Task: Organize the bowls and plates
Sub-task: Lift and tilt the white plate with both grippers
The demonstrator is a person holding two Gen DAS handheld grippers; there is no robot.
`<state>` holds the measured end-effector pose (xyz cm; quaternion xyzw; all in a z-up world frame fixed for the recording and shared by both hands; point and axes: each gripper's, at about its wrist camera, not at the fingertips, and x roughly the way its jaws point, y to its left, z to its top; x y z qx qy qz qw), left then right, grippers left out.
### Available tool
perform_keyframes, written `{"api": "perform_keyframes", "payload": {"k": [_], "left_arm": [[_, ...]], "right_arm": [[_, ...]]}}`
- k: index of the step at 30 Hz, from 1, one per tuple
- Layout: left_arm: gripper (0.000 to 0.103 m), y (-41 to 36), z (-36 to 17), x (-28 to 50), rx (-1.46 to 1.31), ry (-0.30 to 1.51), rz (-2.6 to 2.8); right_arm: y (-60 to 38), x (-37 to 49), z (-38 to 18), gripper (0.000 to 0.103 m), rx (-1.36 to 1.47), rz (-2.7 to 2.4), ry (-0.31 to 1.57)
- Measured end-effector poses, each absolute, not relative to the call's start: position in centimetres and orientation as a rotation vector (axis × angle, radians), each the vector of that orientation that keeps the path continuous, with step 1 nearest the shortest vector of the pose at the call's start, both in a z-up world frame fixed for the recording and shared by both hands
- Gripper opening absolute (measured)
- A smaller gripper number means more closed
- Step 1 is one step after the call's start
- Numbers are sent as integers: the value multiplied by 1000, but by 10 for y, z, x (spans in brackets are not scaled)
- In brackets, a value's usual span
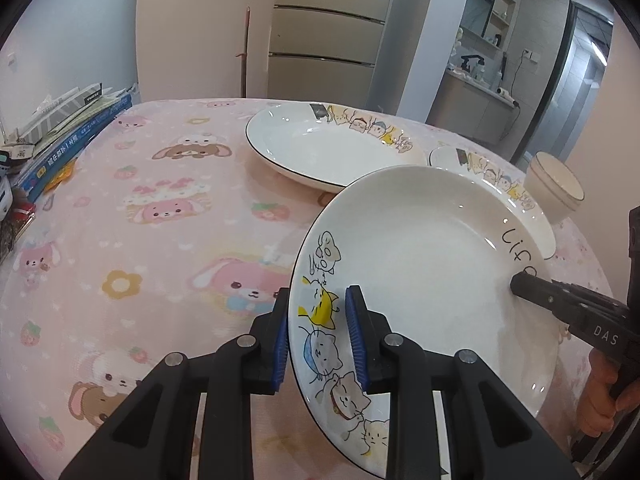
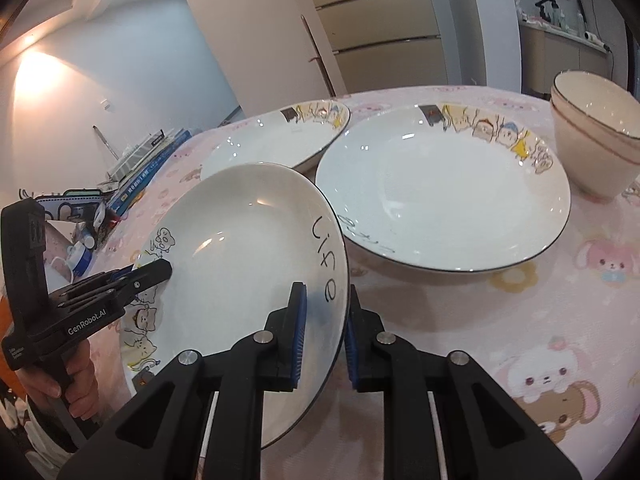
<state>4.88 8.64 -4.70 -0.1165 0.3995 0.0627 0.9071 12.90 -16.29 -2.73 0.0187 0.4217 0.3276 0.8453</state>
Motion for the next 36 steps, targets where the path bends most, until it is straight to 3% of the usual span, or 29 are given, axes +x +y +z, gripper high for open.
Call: {"api": "perform_keyframes", "payload": {"k": [23,36], "left_arm": [[26,80,-30,44,-270,860,138],[20,45,14,74,-234,826,90]], "right_arm": [[-174,132,-15,17,122,675,939],[-210,151,22,17,136,572,890]]}}
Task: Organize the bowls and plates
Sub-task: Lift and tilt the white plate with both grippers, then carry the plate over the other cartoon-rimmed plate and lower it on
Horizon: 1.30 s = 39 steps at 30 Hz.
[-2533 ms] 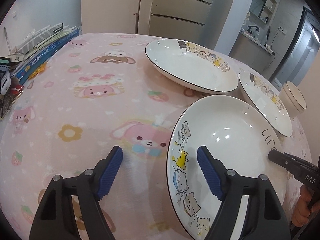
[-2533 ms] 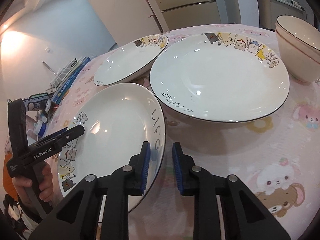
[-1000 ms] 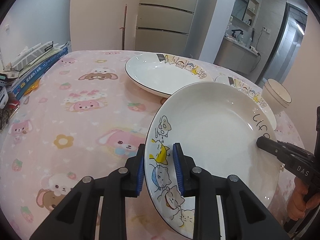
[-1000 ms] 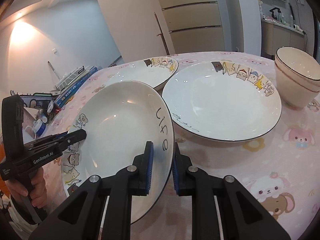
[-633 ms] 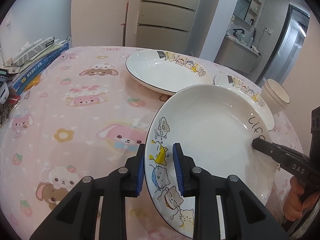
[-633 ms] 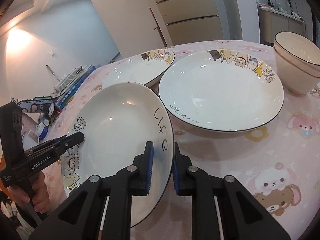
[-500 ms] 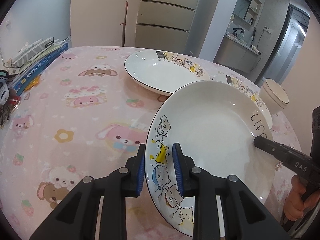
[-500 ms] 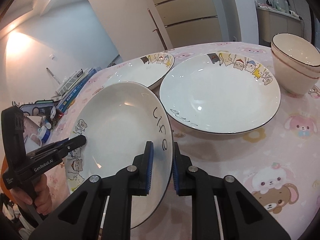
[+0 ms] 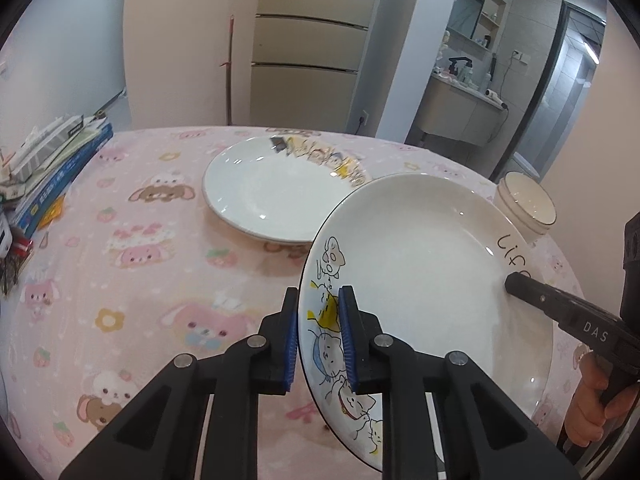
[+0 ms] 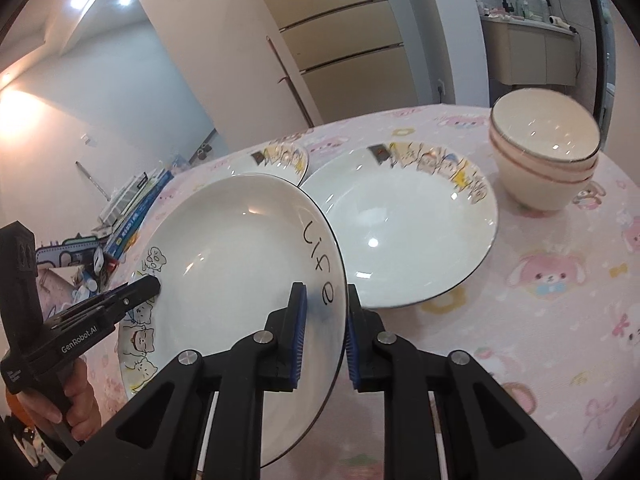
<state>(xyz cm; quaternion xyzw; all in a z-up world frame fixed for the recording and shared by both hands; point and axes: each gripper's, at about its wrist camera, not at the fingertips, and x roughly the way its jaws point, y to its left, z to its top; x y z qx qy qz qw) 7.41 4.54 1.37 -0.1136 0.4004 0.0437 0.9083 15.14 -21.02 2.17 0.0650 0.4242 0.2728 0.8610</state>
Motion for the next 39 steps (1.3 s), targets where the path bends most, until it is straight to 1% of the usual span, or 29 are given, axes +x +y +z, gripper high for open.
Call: {"api": "perform_keyframes", "payload": {"k": [8,13,20,29,32,39], "left_arm": [[20,18,29,123,-255,850,32],[20,5,26,155,-249,877,22],[20,-9,16,189,-256,906,1],[20,-18,-6,217,-255,943,-34],[20,-14,-15,223,-295,962,-50],[20,-17,-31,230,-279,978,-47]], "right_arm": [[-240,181,43,17,160,476,810],[-259,208,38,17,214,446,843],[-271,220,31,17,218,351,795],[-279,237,22,17,233,314,814],[-280,240,20,17,235,324,815],[-278,247,10,17,204,308,833]]}}
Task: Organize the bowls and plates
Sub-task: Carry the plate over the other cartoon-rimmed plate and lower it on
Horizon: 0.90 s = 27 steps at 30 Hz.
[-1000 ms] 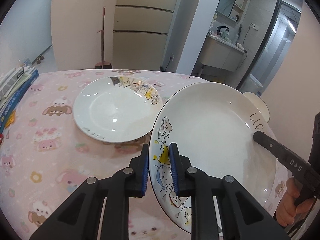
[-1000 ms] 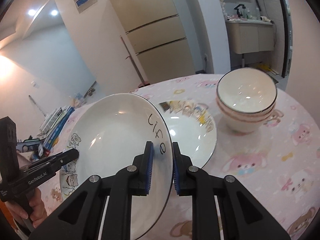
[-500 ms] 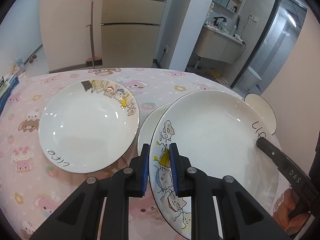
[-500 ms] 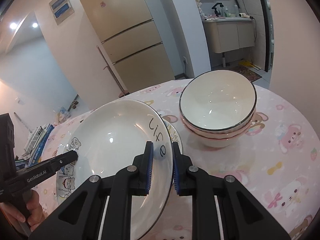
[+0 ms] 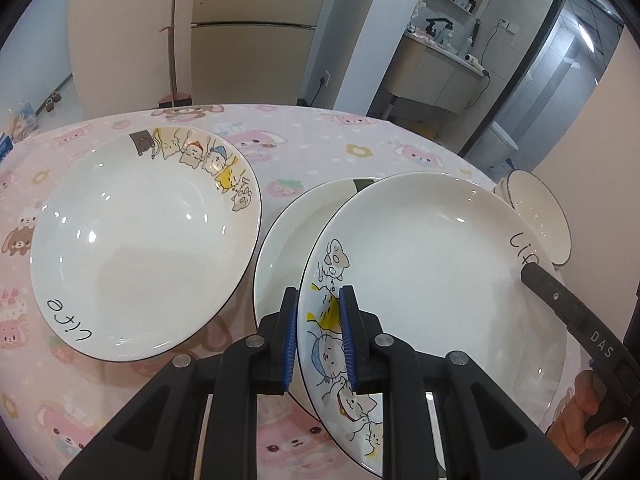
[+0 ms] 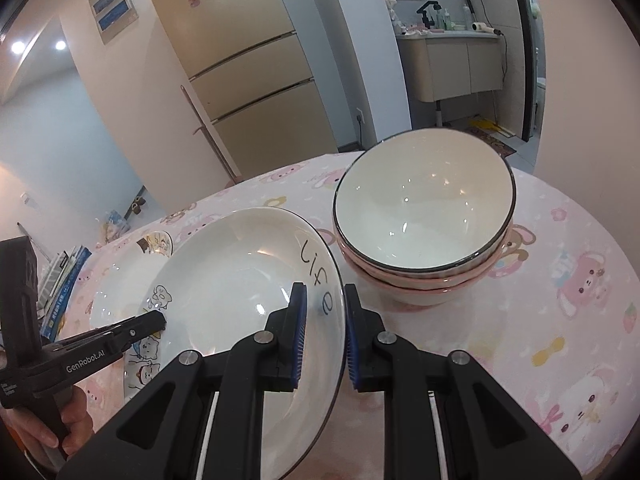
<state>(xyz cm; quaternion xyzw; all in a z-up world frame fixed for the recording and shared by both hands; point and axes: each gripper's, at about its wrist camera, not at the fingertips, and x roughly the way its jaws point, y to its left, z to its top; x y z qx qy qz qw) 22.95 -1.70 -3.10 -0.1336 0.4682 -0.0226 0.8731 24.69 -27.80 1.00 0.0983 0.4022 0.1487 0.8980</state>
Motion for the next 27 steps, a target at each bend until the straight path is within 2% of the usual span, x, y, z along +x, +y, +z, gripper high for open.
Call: {"api": "perform_keyframes", "payload": {"k": [27], "left_arm": [[20,-28,-36,234,-151,971,12]], "right_arm": [[-271,256,-14,18,135,303,893]]}}
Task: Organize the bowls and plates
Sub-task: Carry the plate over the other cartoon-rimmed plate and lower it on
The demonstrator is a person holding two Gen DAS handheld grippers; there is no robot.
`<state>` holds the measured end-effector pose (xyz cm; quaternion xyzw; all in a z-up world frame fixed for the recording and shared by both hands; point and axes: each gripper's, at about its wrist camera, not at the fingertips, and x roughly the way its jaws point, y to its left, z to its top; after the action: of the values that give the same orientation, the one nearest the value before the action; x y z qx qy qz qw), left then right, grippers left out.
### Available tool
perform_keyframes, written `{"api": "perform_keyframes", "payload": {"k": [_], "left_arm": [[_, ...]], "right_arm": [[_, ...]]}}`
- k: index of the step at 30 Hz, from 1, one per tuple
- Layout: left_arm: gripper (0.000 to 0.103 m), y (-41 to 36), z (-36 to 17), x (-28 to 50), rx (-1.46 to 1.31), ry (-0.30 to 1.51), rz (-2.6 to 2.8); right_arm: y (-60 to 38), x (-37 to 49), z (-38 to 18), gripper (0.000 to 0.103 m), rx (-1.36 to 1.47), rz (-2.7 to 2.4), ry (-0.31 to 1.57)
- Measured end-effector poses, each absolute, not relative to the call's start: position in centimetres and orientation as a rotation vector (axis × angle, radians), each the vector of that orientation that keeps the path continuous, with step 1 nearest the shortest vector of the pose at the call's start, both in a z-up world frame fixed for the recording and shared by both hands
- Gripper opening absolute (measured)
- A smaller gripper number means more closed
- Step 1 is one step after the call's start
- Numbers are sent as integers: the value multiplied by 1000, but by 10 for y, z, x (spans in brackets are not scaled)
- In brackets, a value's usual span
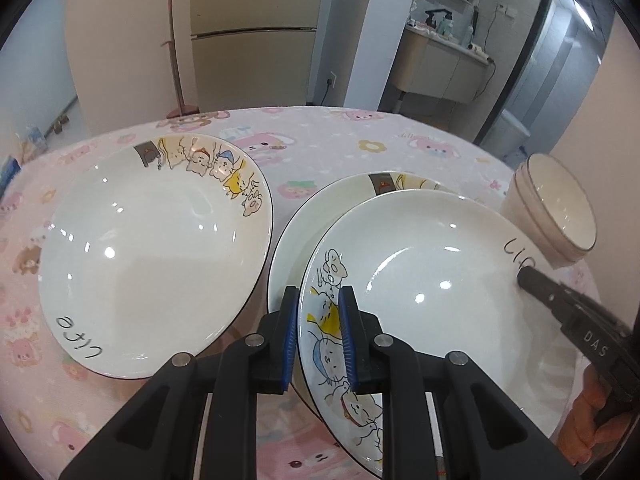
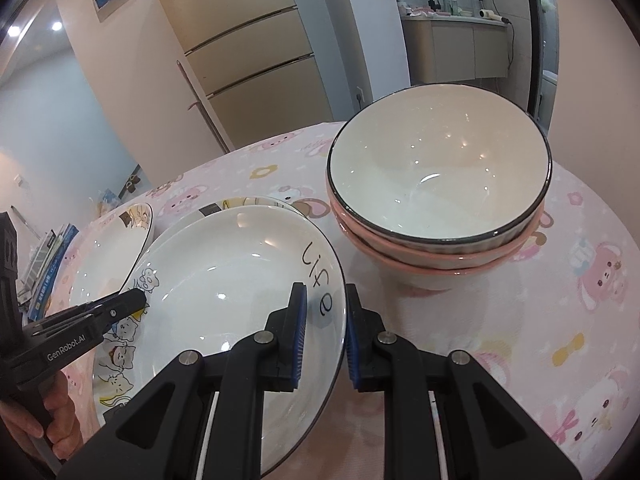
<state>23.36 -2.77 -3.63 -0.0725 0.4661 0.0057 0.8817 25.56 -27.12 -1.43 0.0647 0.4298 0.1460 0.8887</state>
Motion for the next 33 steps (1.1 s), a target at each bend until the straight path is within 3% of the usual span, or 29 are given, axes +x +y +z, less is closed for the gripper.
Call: {"api": "perform_keyframes", "payload": {"k": [19,33], "left_arm": [[20,-45,-31,231,36,1013,37],[20,-39,-22,227,-2,1037,22]], "right_arm": [[-260,245,-10,19,-5,305,868],[-256,240,-8,19,-61,295,868]]}}
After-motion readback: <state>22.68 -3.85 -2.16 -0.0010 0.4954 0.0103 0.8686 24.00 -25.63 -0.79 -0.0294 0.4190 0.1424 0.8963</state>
